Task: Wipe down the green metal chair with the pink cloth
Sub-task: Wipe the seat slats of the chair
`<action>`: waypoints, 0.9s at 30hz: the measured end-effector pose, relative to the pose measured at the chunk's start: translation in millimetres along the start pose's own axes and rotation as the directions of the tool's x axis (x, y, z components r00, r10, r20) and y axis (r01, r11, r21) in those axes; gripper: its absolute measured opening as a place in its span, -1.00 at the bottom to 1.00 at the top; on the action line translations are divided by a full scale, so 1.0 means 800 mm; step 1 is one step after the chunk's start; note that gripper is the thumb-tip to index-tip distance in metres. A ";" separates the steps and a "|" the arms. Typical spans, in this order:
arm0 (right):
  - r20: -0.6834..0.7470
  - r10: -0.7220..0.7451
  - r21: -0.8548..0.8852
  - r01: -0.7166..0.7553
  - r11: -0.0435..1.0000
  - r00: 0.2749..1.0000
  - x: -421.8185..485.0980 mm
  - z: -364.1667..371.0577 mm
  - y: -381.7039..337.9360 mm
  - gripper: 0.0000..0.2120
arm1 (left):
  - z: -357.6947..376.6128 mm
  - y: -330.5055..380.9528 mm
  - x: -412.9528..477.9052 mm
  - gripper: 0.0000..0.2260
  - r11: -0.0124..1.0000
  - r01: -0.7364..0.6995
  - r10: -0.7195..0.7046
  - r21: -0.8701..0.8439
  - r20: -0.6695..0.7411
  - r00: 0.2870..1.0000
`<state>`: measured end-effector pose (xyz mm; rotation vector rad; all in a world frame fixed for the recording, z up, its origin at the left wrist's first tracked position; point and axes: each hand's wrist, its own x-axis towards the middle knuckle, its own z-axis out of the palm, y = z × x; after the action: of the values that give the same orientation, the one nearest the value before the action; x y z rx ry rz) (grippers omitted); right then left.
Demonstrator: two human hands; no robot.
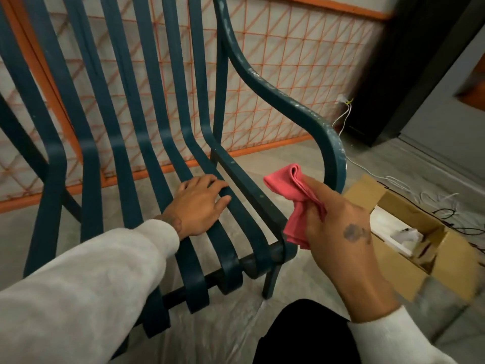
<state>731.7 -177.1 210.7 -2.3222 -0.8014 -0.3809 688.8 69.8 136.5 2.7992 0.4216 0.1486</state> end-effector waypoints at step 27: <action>0.552 0.730 0.406 -0.895 0.186 0.402 -0.058 0.105 0.048 -0.63 | 0.002 0.004 0.002 -0.58 1.000 0.017 -0.017 -0.018 0.007 1.000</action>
<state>724.9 -165.8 108.2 -1.7195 0.3517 0.6321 691.9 66.6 136.1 2.7767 0.4407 0.1385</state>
